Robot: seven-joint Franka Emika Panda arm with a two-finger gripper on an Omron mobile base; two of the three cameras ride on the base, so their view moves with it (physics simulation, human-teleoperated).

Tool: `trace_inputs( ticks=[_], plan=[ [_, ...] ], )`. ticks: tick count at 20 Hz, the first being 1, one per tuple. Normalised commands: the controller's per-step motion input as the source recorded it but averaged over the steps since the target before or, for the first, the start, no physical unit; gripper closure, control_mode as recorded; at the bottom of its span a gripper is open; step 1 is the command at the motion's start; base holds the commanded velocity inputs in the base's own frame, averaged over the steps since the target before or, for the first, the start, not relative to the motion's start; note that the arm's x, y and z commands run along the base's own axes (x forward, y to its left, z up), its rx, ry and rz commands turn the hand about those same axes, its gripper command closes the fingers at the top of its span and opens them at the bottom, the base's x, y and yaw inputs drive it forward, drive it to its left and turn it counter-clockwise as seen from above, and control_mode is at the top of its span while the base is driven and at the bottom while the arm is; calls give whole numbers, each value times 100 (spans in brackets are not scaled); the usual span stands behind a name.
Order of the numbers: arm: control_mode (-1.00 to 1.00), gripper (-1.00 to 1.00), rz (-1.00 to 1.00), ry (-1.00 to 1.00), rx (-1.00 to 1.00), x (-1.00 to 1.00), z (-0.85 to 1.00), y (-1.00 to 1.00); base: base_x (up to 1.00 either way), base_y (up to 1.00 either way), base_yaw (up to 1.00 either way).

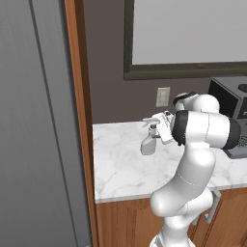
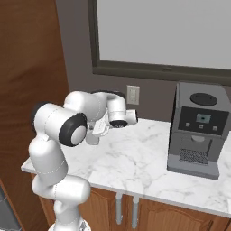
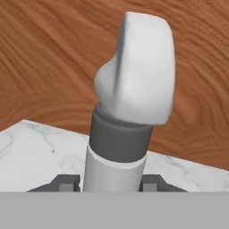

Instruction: Move the cutting board and knife to the sink. Then move spray from the cabinet to the counter.

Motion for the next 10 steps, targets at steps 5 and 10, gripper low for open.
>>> trace_inputs(
  ticks=[5, 10],
  plan=[
    [-100, -100, 0, 0, 0, 0, 0, 0, 0, 0, 0],
    [-100, -100, 0, 0, 0, 0, 0, 0, 0, 0, 0]
  ],
)
